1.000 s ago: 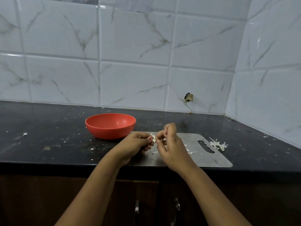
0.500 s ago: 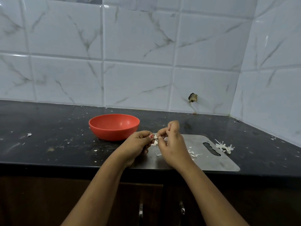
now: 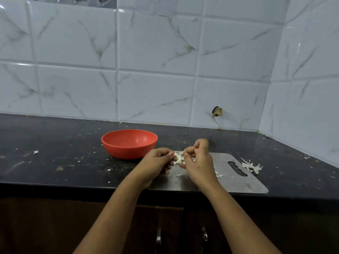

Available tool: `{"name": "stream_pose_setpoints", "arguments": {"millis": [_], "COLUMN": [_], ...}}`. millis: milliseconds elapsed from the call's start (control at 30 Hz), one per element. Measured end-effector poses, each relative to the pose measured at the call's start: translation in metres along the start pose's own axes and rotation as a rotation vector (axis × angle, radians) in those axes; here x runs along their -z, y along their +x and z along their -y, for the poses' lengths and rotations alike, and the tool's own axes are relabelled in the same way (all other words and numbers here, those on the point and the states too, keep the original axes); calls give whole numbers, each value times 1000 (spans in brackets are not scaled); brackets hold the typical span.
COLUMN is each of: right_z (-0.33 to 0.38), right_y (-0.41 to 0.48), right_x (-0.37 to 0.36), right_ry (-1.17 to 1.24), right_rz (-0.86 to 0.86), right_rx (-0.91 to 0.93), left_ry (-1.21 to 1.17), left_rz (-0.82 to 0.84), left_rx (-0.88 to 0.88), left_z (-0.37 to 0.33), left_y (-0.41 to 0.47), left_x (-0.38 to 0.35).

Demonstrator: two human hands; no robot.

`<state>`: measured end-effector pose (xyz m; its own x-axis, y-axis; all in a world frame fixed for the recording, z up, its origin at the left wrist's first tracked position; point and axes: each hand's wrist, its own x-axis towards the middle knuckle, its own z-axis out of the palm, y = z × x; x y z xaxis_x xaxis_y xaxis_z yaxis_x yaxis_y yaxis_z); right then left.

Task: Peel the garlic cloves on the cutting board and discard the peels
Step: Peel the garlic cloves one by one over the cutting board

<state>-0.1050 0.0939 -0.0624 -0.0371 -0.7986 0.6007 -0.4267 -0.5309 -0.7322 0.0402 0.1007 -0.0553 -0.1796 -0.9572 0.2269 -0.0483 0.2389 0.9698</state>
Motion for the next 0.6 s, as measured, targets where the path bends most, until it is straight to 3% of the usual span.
{"name": "stream_pose_setpoints", "arguments": {"millis": [333,600], "right_z": [-5,-10], "right_y": [-5,-5], "right_x": [7,18], "right_ry": [-247,-412], "right_rz": [-70,-63], "right_rx": [20,10], "left_ry": [-17,-35], "left_rz": [-127,-136], "left_rx": [-3,17], "left_z": [8,2], "left_y": [4,0], "left_x": [-2,-3]}}
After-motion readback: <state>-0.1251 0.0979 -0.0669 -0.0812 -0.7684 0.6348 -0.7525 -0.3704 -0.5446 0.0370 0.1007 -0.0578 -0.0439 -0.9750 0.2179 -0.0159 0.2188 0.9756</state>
